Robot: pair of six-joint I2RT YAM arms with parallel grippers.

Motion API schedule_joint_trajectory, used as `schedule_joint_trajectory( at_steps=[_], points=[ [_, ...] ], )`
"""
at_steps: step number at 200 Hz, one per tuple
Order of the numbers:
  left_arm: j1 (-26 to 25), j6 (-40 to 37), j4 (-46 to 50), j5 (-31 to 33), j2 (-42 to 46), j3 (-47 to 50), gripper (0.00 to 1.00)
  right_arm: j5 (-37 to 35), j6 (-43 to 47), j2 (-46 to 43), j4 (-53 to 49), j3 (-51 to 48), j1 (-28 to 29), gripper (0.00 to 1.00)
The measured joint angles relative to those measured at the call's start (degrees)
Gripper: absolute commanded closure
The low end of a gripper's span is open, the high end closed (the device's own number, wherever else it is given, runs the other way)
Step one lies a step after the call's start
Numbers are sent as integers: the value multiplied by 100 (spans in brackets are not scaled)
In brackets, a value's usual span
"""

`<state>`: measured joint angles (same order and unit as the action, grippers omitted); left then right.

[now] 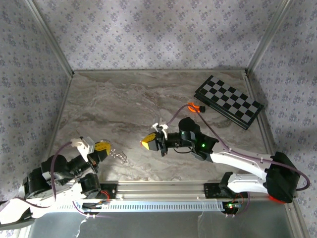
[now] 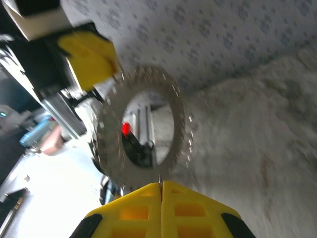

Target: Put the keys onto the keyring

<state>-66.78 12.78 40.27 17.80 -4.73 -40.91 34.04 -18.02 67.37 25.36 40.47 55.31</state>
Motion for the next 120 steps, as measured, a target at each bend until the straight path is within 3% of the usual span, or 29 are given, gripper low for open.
schedule_joint_trajectory(
  at_steps=[38,120],
  points=[
    [280,-127,-529,-920,-273,101,100,785,-256,-48,417,83,-28,100],
    [466,-457,-1784,-2238,-697,487,100,1596,678,-739,-514,575,35,100]
  ],
)
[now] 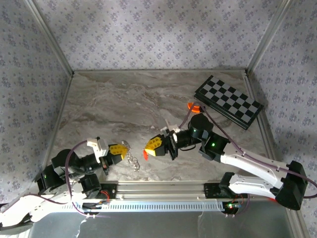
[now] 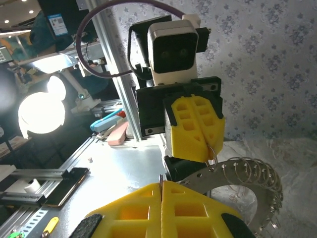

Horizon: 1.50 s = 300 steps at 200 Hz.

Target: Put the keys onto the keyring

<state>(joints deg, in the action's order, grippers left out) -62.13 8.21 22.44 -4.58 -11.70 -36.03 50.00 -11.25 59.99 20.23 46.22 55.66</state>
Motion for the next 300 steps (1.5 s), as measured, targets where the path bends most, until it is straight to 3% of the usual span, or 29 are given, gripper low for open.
schedule_joint_trajectory(
  at_steps=[25,62,98,210,300],
  points=[
    [0,-175,-223,-184,-216,0,100,-166,413,-72,-490,33,33,100],
    [0,-319,-544,-319,-227,94,100,-1106,1209,-177,-1436,162,247,100],
    [0,-413,-623,-361,-190,247,100,-1663,1521,-297,-1716,186,280,100],
    [0,-476,-964,-435,-234,258,100,-2218,1377,-190,-1919,442,730,100],
    [0,-476,-1062,-507,-173,363,100,-2664,909,-216,-1300,417,901,100]
  ],
)
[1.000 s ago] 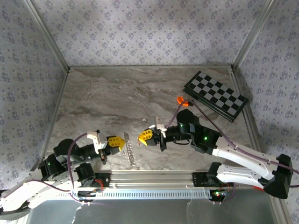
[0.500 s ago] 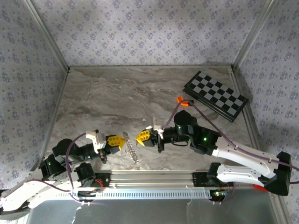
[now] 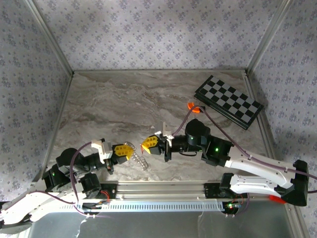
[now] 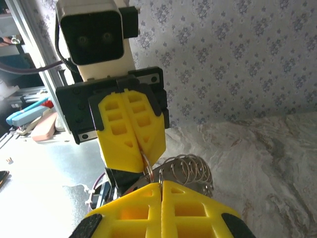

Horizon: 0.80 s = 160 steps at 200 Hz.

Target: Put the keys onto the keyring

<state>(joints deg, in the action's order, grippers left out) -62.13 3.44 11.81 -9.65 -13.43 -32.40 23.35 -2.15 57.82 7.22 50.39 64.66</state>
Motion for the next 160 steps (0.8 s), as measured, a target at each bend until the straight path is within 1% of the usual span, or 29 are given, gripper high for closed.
schedule_joint_trajectory(
  at_steps=[160],
  points=[
    [0,0,-2,-2,103,70,100,-4,-44,223,59,0,138,100]
  ],
)
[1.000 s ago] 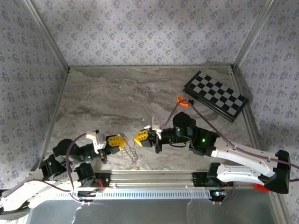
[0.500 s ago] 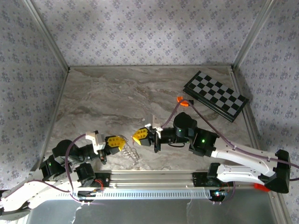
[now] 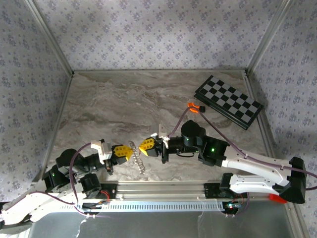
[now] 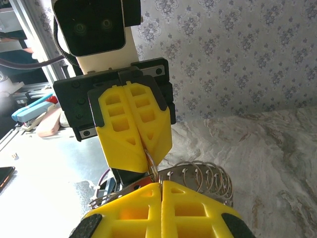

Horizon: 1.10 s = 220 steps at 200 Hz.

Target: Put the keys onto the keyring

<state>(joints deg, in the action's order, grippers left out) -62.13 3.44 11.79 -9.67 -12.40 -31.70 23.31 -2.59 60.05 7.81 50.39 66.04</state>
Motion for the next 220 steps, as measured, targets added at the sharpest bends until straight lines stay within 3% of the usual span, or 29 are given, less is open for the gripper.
schedule_joint_trajectory(
  at_steps=[220],
  points=[
    [0,-2,2,4,42,4,100,13,2,122,192,2,39,100]
  ],
)
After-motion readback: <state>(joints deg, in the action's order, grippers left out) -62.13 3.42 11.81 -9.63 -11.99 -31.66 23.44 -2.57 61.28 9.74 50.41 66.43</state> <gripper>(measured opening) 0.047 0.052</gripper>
